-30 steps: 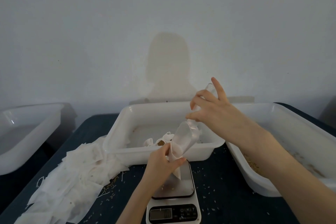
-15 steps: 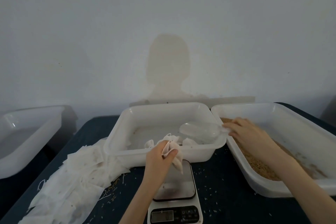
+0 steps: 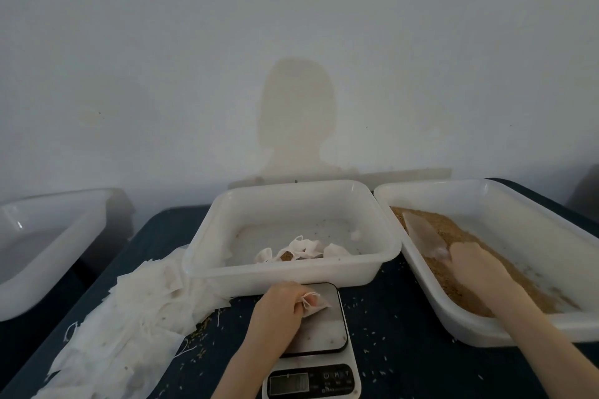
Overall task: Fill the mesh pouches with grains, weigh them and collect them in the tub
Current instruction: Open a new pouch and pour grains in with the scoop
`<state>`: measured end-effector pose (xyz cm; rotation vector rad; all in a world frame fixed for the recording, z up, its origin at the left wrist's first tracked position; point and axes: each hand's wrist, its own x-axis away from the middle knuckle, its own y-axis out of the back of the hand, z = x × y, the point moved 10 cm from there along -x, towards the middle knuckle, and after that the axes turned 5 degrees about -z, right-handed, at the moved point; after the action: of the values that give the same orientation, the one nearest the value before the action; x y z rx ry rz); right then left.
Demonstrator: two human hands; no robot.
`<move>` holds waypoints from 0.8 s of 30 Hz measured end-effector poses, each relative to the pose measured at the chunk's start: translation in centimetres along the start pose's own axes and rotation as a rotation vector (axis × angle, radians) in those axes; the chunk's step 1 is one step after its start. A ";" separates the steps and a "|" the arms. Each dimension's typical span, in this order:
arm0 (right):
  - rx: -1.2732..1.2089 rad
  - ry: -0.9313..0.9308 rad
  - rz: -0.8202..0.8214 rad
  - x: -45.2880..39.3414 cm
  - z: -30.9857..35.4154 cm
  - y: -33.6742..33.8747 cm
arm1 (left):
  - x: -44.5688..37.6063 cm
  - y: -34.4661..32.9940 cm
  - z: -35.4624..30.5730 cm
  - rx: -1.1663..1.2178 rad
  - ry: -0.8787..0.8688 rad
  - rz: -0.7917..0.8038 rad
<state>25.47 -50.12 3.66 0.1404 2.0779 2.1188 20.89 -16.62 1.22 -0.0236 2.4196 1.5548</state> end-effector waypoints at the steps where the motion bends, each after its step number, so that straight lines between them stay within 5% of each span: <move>1: 0.027 0.006 0.050 0.0 0.2 -0.6 | 0.0 0.1 -0.1 0.011 -0.019 -0.027; 6: 0.115 -0.027 0.090 0.7 0.5 -0.4 | 0.2 0.6 -0.7 0.077 -0.098 -0.044; 10: 0.158 -0.085 -0.177 2.3 1.2 4.1 | 0.7 0.9 -0.5 0.218 -0.099 0.010; 18: -0.602 0.368 -0.774 8.9 12.1 8.0 | 2.2 3.6 4.8 0.847 0.105 -0.273; 24: -0.678 0.305 -0.596 7.9 14.0 -1.3 | 3.6 2.9 10.5 0.787 0.385 -0.545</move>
<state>20.44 -34.83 2.25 -0.8148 1.1603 2.3609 19.21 -5.51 -1.08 -0.8055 2.7993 0.3435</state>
